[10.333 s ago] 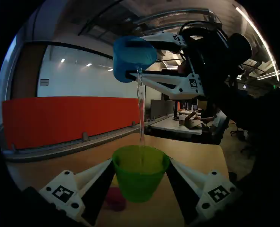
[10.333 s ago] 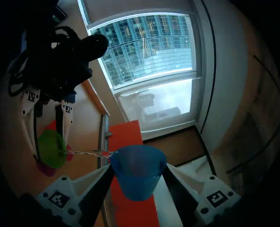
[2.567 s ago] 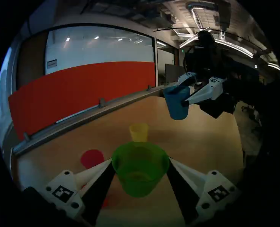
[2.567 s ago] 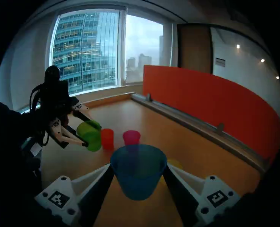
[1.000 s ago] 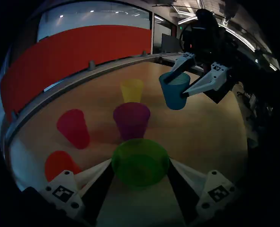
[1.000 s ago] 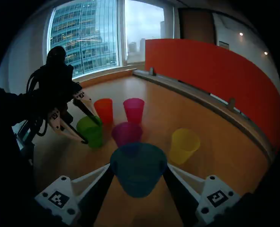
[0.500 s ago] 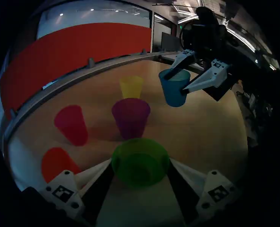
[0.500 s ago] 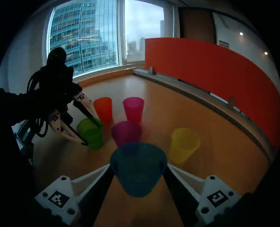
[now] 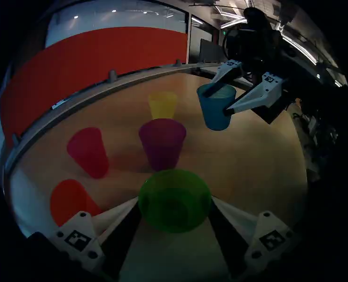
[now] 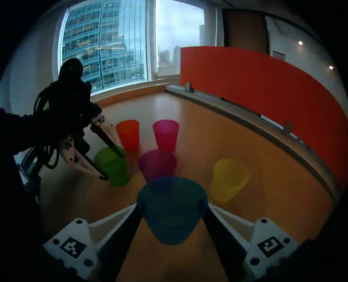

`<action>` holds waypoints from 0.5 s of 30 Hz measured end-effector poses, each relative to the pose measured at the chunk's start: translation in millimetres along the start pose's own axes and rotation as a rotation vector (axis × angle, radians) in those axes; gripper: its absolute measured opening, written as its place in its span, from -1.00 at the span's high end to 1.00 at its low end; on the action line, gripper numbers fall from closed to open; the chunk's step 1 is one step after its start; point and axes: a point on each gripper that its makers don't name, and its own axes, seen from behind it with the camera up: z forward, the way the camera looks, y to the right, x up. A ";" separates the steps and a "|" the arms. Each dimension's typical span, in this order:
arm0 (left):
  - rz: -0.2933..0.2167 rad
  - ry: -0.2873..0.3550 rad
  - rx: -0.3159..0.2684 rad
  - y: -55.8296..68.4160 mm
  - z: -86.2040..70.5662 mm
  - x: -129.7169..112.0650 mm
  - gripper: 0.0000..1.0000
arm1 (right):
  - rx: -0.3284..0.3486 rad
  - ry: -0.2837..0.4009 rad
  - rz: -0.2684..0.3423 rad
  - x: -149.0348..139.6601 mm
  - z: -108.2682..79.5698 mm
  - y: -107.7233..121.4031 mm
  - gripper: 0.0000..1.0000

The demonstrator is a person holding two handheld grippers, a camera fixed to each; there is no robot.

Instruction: Pour water

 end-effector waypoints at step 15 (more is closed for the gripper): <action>0.022 -0.040 0.029 -3.9 -4.2 -11.8 -0.98 | 0.000 -0.005 0.010 -7.8 3.6 -1.0 -0.80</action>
